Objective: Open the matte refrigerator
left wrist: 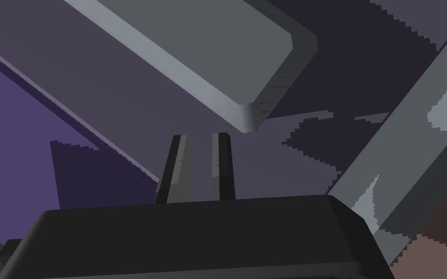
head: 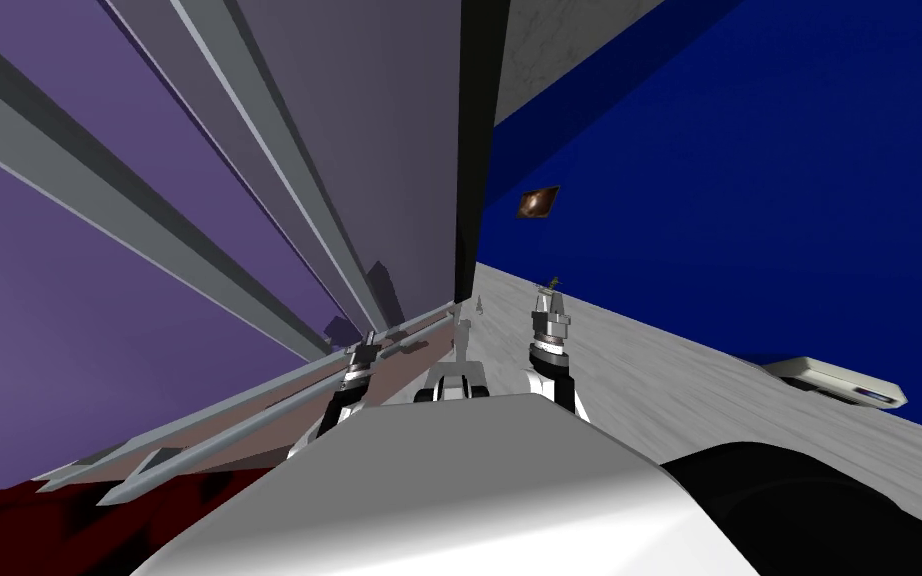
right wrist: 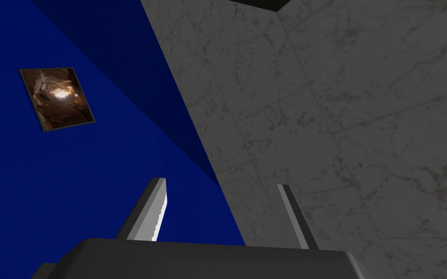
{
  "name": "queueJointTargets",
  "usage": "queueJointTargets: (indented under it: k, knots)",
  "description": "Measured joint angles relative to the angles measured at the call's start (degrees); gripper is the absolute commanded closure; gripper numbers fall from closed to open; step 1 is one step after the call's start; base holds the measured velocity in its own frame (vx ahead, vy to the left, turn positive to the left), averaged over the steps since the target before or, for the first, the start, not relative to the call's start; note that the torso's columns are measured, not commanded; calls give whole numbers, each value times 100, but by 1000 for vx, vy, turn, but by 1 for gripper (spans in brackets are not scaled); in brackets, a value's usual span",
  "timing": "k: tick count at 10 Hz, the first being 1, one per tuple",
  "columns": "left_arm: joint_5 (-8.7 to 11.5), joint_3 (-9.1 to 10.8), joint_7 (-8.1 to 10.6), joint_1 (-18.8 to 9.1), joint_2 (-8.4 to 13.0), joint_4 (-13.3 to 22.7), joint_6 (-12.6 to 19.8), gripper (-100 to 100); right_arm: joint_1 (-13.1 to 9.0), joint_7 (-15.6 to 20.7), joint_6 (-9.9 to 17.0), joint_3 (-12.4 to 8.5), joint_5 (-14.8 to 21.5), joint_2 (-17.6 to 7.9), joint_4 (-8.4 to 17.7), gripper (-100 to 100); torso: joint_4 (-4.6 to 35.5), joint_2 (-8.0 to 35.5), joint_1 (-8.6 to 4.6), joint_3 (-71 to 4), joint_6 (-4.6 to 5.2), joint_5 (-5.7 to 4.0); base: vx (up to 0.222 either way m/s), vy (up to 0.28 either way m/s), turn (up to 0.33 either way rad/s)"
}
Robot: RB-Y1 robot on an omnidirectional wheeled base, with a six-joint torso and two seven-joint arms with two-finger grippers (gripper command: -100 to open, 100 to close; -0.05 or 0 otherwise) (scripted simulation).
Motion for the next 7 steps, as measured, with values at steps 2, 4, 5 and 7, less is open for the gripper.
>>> queueJointTargets:
  k: [2,4,5,7]
  knots:
    - [51,77,13,9,68,-76,18,-100,0,0,0,0,0,0,0,0,15,24,14,12,-11,-5,-6,-21,77]
    - [127,177,43,-37,186,-155,191,-100,0,0,0,0,0,0,0,0,16,4,-6,-1,3,-14,18,-29,-15]
    - [146,188,62,-58,228,-185,277,-100,0,0,0,0,0,0,0,0,28,32,-10,10,-28,-28,13,-10,-10]
    - [97,122,64,-91,156,-50,183,100,0,0,0,0,0,-1,0,0,47,109,20,57,-66,-24,3,26,-63]
